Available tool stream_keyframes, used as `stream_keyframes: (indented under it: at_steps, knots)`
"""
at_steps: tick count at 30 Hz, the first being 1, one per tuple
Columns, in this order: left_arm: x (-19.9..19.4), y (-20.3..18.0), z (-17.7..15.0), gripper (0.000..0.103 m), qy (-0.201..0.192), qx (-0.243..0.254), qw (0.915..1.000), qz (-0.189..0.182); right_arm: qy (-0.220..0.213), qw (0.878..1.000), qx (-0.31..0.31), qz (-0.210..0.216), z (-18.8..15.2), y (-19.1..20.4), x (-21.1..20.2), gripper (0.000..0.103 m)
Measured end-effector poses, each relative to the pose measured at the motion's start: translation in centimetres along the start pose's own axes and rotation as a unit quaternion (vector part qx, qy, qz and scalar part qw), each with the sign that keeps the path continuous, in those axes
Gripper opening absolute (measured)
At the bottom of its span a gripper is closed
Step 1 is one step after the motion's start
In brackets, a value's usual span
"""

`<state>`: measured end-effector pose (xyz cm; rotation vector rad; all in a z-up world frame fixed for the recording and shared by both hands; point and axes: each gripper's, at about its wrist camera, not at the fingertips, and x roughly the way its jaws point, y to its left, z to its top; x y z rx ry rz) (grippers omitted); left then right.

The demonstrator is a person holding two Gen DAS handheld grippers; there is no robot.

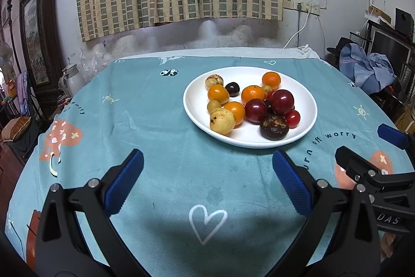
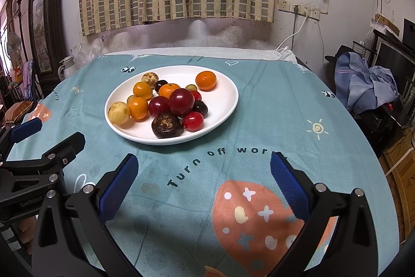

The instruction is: Organize fruits

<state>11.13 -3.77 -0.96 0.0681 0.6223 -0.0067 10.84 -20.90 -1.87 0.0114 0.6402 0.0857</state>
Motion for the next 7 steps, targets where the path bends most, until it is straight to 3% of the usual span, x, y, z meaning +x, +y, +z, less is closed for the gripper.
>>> stream_keyframes:
  at_steps: [7]
  knots:
    - [0.16,0.41,0.08,0.101,0.007,-0.004,0.9999,-0.010,0.000,1.000,0.002,0.002,-0.10,-0.06,-0.01,0.102]
